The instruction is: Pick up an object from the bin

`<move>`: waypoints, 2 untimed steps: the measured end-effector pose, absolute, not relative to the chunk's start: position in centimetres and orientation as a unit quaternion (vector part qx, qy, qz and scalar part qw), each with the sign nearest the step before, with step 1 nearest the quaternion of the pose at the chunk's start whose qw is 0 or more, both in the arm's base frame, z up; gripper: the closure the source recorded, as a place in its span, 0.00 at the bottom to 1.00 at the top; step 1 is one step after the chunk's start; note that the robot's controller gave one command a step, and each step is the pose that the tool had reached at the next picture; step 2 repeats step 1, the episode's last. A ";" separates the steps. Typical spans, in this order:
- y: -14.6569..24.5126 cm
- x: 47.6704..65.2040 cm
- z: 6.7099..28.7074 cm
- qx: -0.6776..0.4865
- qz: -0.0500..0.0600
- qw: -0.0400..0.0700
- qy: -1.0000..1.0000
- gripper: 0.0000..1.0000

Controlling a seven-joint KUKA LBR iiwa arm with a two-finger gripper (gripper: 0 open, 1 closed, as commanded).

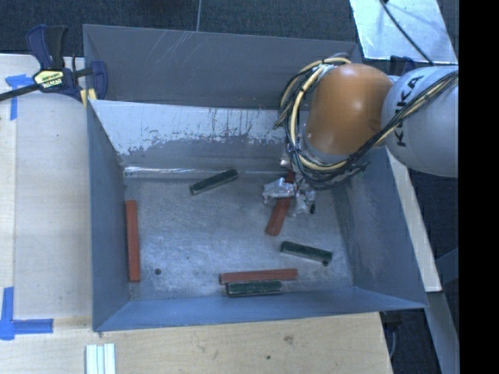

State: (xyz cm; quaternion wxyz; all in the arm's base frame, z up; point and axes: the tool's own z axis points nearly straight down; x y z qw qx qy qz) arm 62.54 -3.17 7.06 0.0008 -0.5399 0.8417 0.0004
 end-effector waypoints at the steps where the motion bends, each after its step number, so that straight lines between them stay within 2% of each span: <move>1: -2.0 60.1 26.4 -0.525 -0.003 0.005 0.851 1.00; 2: -2.0 60.1 26.4 -0.525 -0.003 0.005 0.851 1.00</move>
Offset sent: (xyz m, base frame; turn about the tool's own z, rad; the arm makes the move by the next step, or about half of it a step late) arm -0.0260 0.0112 0.1878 0.0369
